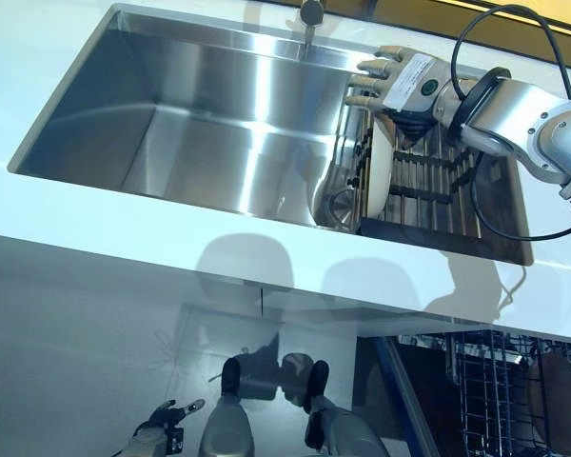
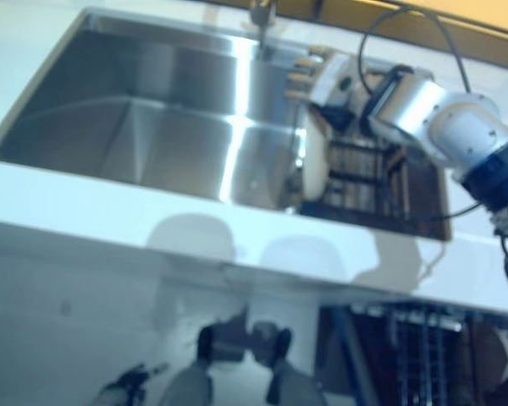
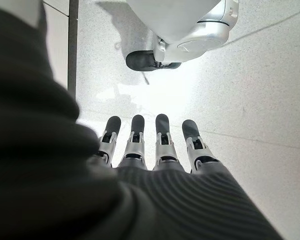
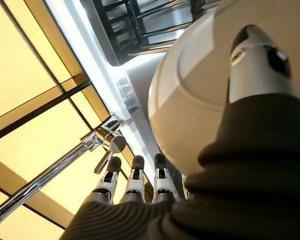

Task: Take plates into dishwasher

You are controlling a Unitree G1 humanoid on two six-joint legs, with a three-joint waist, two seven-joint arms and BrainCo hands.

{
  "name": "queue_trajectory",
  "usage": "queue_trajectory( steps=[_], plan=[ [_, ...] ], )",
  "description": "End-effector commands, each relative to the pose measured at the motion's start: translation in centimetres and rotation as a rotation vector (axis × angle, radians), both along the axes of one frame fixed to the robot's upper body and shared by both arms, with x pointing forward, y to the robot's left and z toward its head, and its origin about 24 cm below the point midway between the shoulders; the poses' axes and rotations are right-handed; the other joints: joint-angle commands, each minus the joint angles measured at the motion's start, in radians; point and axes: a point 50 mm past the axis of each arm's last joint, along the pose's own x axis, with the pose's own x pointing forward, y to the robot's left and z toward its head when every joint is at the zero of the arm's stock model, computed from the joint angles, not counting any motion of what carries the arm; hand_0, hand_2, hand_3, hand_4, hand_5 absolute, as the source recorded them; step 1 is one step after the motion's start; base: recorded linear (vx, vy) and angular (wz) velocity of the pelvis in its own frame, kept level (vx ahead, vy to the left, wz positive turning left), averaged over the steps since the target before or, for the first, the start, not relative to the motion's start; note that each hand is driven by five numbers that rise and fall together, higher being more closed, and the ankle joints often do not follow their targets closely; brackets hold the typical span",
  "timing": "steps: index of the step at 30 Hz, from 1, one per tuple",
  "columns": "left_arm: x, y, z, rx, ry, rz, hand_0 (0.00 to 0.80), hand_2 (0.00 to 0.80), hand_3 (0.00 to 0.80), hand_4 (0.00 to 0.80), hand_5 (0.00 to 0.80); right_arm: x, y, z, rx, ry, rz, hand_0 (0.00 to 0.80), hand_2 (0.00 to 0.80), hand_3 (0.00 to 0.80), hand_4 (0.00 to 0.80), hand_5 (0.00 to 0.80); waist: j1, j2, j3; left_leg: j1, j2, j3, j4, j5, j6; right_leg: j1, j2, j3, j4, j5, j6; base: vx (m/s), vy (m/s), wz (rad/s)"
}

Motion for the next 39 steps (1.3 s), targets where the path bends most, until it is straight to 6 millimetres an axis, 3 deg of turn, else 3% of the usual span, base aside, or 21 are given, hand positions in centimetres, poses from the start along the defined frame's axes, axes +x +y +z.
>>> queue_trajectory(
  steps=[1, 5, 6, 7, 8, 26, 39],
  plan=[
    [0.0, 1.0, 0.4, 0.008, -0.014, 0.011, 0.000, 0.000, 0.000, 0.000, 0.000, -0.3, -1.1, 0.6, -0.047, -0.009, -0.040, 0.000, 0.000, 0.000, 0.000, 0.000, 0.024, -0.049, 0.020, -0.021, -0.045, 0.067, -0.005, -0.005, 0.022, 0.026, -0.006, 0.002, -0.001, -0.032, 0.072, 0.000, 0.000, 0.00],
    [0.0, 0.9, 0.4, 0.003, -0.018, 0.011, 0.000, 0.000, 0.000, 0.000, 0.000, -0.3, -1.2, 0.0, -0.081, 0.018, -0.051, 0.000, 0.000, 0.000, 0.000, 0.000, 0.025, -0.045, 0.023, -0.022, -0.045, 0.066, -0.005, -0.003, 0.022, 0.025, -0.006, 0.002, -0.001, -0.032, 0.072, 0.000, 0.000, 0.00],
    [0.0, 0.9, 0.4, 0.002, -0.019, 0.009, 0.000, 0.000, 0.000, 0.000, 0.000, -0.3, -1.2, 0.0, -0.086, 0.021, -0.053, 0.138, 0.138, 0.138, 0.138, 0.138, 0.026, -0.044, 0.024, -0.022, -0.045, 0.066, -0.005, -0.003, 0.023, 0.025, -0.007, 0.001, -0.001, -0.032, 0.073, 0.000, 0.000, 0.00],
    [0.1, 0.8, 0.5, 0.000, -0.020, 0.008, 0.000, 0.000, 0.000, 0.000, 0.000, -0.3, -1.3, -0.1, -0.097, 0.025, -0.059, 0.562, 0.562, 0.562, 0.562, 0.562, 0.027, -0.043, 0.024, -0.023, -0.045, 0.066, -0.005, -0.002, 0.023, 0.025, -0.007, 0.001, -0.001, -0.031, 0.073, 0.000, 0.000, 0.00],
    [0.1, 0.9, 0.5, -0.001, -0.020, 0.008, 0.000, 0.000, 0.000, 0.000, 0.000, -0.3, -1.3, -0.2, -0.103, 0.026, -0.060, 0.800, 0.800, 0.800, 0.800, 0.800, 0.027, -0.043, 0.024, -0.023, -0.045, 0.067, -0.005, -0.001, 0.023, 0.025, -0.007, 0.000, -0.001, -0.031, 0.073, 0.000, 0.000, 0.00],
    [-0.2, 0.8, 0.5, -0.007, -0.018, 0.001, 0.000, 0.000, 0.000, 0.000, 0.000, -0.3, -2.7, -0.3, -0.173, 0.017, -0.094, 0.800, 0.800, 0.800, 0.800, 0.800, 0.025, -0.041, 0.007, -0.013, -0.048, 0.069, -0.005, -0.003, 0.025, 0.034, -0.010, 0.000, -0.001, -0.032, 0.074, 0.000, 0.000, 0.00],
    [-1.3, 0.4, -0.1, 0.003, 0.019, 0.003, 0.000, 0.000, 0.000, 0.000, 0.000, -0.2, -4.9, 0.9, -0.107, -0.021, -0.158, 0.800, 0.800, 0.800, 0.800, 0.800, 0.000, -0.058, -0.081, 0.057, -0.055, 0.076, -0.005, -0.034, 0.033, 0.090, -0.015, 0.029, -0.001, -0.045, 0.077, 0.026, 0.005, -0.03]
  ],
)
